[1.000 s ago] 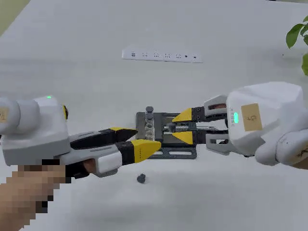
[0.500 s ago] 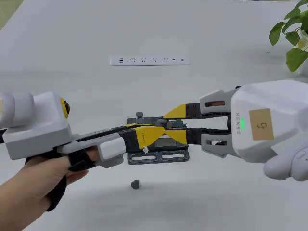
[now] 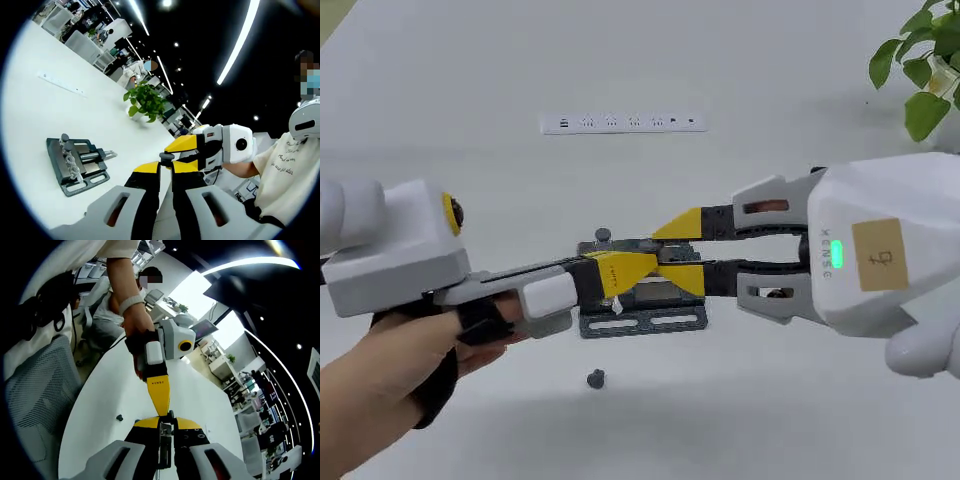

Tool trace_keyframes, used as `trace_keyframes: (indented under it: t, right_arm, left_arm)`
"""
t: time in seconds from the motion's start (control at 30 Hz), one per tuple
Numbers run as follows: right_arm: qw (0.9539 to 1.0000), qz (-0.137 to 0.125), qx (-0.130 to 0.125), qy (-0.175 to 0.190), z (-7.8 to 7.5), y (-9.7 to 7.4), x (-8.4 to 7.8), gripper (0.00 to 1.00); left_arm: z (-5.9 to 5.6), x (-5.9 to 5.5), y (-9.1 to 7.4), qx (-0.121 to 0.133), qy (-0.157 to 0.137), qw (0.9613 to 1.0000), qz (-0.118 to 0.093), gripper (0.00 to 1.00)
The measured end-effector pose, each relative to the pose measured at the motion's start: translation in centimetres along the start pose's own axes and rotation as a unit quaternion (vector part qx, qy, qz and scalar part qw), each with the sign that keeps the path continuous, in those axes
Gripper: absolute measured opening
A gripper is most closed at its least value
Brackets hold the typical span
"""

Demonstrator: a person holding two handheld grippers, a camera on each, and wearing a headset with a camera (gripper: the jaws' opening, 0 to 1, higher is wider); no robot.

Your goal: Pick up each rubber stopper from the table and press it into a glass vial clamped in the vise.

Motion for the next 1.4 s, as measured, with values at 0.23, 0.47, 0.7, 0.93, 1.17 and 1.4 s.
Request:
trace_keyframes:
  t: [0.23,0.47,0.7,0.93,1.17,1.4]
  right_arm:
    - [0.9999,-0.011,0.012,0.005,0.5,-0.1,0.4,0.05]
    - [0.9996,-0.012,0.024,0.006,1.0,0.0,0.6,0.06]
    - [0.9992,-0.009,0.034,0.021,1.1,0.1,0.5,0.14]
    - [0.9899,-0.014,0.094,0.105,2.0,-0.3,0.2,0.11]
    - [0.9759,0.003,0.164,0.144,3.1,-0.1,-0.8,0.12]
    - [0.9645,0.019,0.208,0.162,4.2,0.2,-1.3,0.13]
  left_arm:
    - [-0.3,-0.5,-0.4,-0.008,-0.007,0.9999,0.010,0.04]
    - [-0.3,-1.0,-0.7,-0.009,-0.005,0.9998,0.020,0.03]
    - [0.1,-1.3,-0.9,0.004,0.011,0.9997,0.022,0.03]
    - [1.8,-2.9,-1.1,0.065,0.125,0.9874,0.072,0.03]
    - [1.8,-4.3,-0.9,0.076,0.225,0.9643,0.117,0.03]
    - [1.2,-5.4,-0.4,0.078,0.305,0.9351,0.163,0.03]
Point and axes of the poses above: the centre of the closed fingertips' face, and the gripper's own axes: y roughly forward along the fingers, z roughly to its left, x roughly out of its top, the point moved 2 cm from there along -y, roughly backward along the fingers, and after that the axes turned 3 degrees about x, right-handed, at the moved point
